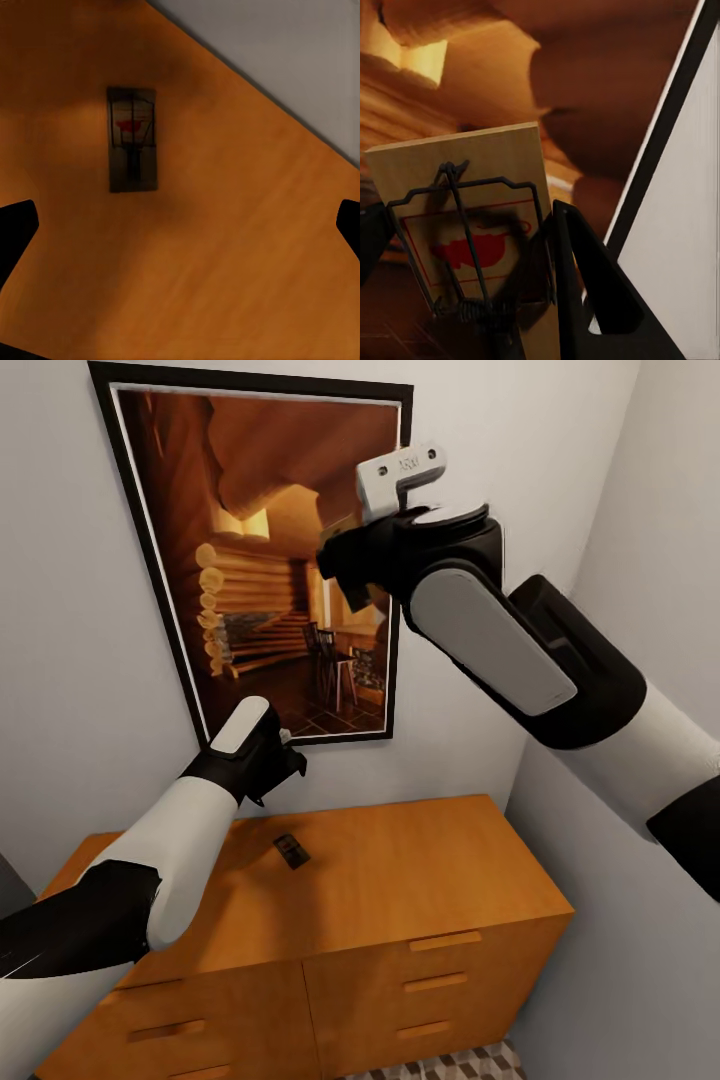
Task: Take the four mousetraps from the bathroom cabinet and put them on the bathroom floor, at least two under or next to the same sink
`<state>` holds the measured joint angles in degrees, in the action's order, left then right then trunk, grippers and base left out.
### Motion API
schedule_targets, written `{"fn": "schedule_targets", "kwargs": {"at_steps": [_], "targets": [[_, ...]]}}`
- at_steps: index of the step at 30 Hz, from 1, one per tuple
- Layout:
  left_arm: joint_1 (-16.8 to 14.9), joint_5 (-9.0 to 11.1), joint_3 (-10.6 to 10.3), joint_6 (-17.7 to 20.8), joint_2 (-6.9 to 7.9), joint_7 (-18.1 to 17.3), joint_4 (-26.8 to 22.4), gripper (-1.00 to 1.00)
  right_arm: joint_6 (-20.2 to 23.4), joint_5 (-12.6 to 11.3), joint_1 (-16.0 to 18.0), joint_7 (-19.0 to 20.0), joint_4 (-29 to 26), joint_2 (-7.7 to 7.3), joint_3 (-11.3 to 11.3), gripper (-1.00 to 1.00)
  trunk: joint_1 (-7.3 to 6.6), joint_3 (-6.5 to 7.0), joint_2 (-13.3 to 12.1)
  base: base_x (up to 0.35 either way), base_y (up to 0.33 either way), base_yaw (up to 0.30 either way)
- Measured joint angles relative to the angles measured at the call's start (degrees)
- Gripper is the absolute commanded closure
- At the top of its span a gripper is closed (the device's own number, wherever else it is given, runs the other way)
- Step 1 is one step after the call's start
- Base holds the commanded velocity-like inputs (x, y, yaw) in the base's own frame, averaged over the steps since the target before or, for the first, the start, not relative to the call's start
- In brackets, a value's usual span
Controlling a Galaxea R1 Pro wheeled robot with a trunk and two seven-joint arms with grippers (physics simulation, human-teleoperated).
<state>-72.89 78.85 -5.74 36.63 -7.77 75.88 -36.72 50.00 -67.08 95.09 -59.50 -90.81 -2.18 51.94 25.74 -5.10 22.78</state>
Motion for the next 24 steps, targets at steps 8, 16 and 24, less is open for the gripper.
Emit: {"fn": "schedule_targets", "kwargs": {"at_steps": [8, 16, 24], "targets": [[0.0, -0.03, -0.31, -0.38, -0.06, 0.17, 0.18, -1.0, -0.28, 0.21, -0.45, -1.19, 0.06, -2.14, 3.37, 1.0, 0.0, 0.0, 0.0, 0.0, 0.0, 0.0], [0.0, -0.25, -0.39, -0.69, -0.08, 0.39, 0.35, -1.0, -0.03, 0.48, -0.48, -1.69, 0.08, -4.23, 4.89, 1.0, 0.0, 0.0, 0.0, 0.0, 0.0, 0.0], [-0.01, -0.32, -0.39, -0.69, -0.09, 0.54, 0.11, -1.0, 0.02, 10.12, -0.54, -4.95, 0.08, -6.12, 5.37, 1.0, 0.0, 0.0, 0.0, 0.0, 0.0, 0.0]]}}
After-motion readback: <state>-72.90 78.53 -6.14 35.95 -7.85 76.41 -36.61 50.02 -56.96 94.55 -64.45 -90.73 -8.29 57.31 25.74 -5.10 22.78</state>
